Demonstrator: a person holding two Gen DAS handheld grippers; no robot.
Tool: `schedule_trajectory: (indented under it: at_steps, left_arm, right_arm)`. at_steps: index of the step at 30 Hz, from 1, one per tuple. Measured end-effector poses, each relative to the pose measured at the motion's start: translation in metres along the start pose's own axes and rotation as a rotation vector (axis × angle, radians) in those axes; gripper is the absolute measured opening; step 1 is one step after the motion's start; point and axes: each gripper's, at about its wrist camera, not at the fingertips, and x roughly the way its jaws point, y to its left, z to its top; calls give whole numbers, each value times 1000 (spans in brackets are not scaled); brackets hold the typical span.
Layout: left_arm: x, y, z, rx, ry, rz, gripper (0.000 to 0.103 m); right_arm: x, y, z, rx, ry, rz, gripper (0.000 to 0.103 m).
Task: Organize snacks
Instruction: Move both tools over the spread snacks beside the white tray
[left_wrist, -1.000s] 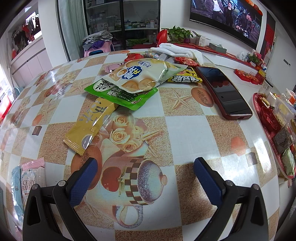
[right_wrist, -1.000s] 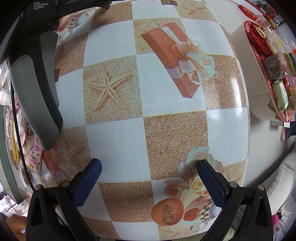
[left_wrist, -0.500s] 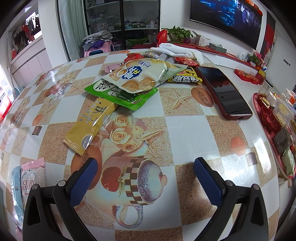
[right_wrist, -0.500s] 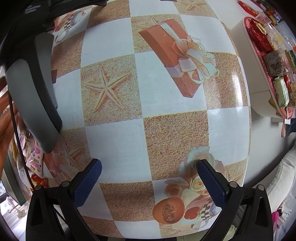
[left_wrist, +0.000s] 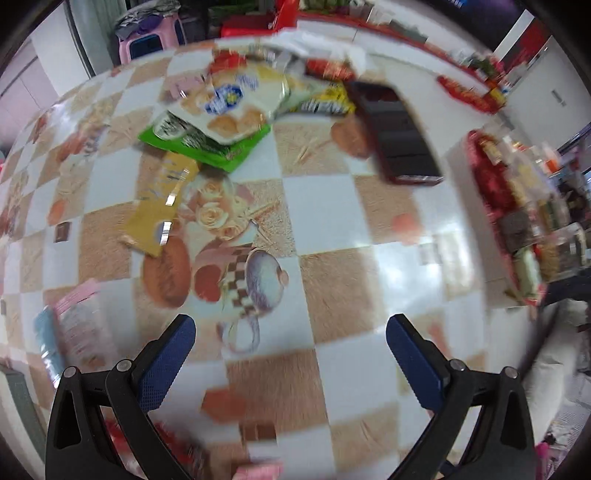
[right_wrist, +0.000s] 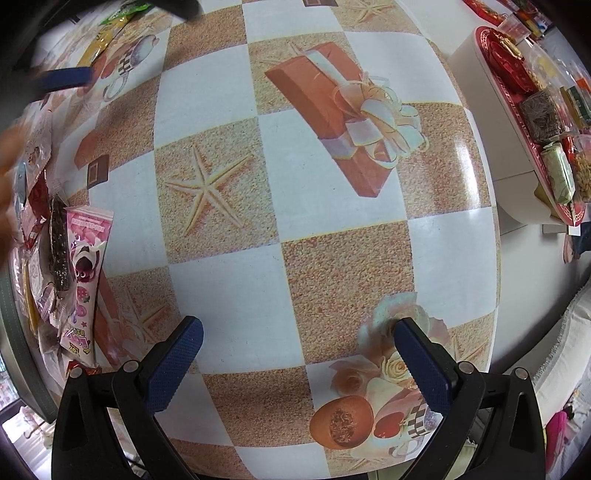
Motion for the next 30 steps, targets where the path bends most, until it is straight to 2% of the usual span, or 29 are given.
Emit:
schedule_trajectory:
  at_steps: [1, 3, 5, 6, 7, 8, 11, 12, 15, 19, 25, 30]
  left_arm:
    - [-14, 5, -1, 0, -12, -11, 103]
    - [-40, 18, -10, 7, -14, -24, 103]
    - [-58, 49, -38, -1, -35, -45, 103]
    - [-65, 68, -51, -9, -25, -7, 103]
    - [-70, 87, -64, -24, -17, -12, 103]
    - [-73, 107, -78, -42, 8, -14, 103]
    - [-62, 158, -126, -98, 109, 51, 103]
    - [-59, 168, -136, -116, 132, 67, 103]
    - [-49, 187, -160, -163, 178, 100, 103]
    - [-27, 180, -166, -131, 181, 120, 103]
    - [5, 174, -158, -97, 202, 148, 103]
    - [0, 191, -144, -114, 179, 151, 103]
  right_arm:
    - [0, 1, 0, -2, 1, 4, 103]
    - [0, 3, 2, -17, -31, 69, 103]
    - [-1, 4, 6, -29, -31, 99, 103]
    - [-1, 7, 10, -41, -17, 122, 103]
    - [-1, 8, 13, -48, 6, 119, 103]
    - [-1, 8, 15, -51, 16, 122, 103]
    - [-11, 12, 19, -38, 25, 216, 103]
    - [-18, 13, 19, -33, 31, 269, 103]
    - [-32, 27, 8, -44, 29, 302, 103]
    - [-46, 51, 2, -50, 40, 302, 103]
    - [-68, 86, 22, -47, 20, 269, 103]
    - [-87, 100, 45, 29, 22, 281, 103]
